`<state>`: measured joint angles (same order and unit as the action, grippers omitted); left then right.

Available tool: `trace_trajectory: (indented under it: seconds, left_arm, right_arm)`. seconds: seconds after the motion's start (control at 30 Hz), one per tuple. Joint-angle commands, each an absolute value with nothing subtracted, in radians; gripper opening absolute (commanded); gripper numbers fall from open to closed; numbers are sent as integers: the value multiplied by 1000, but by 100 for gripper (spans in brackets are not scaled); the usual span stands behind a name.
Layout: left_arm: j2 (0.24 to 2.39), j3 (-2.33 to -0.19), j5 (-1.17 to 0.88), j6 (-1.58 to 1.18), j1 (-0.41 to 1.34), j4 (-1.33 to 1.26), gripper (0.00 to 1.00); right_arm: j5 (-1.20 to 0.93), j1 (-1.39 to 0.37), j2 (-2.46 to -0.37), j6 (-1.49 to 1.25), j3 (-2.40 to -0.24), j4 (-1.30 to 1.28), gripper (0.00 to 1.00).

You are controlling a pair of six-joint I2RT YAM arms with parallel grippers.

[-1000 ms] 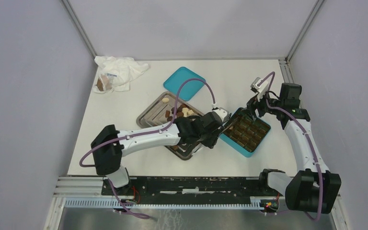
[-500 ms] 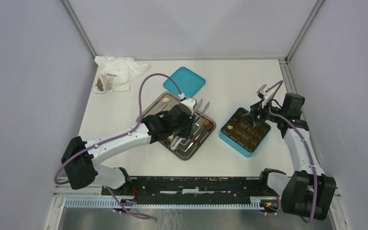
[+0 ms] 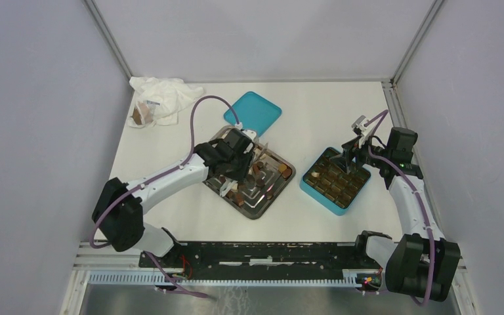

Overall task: Pack the chocolate
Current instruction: Pick up the fake chocolate from the plate.

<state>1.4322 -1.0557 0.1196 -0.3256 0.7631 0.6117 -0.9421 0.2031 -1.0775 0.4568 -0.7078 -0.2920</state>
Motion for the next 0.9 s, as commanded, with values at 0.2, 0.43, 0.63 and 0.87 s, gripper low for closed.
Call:
trace_trajectory:
  seconds: [0.2,0.43,0.63,0.87]
  left_arm:
    - [1538,-1199,54,-189,740,689,46]
    - [1603,-1260,66,-170,731,726,47]
    - [1645,-1293,88,-161,728,747,47]
    - [1655,-1298,131,-164,727,770,47]
  right_arm:
    - [-963,205,-1086,460,-715,-266,74]
    - [-965,205,-1093,463,-715,-270,74]
    - [-971,205,-1097,465,-716,-275,74]
    - [-974,205,-1100,468,-716,-278,74]
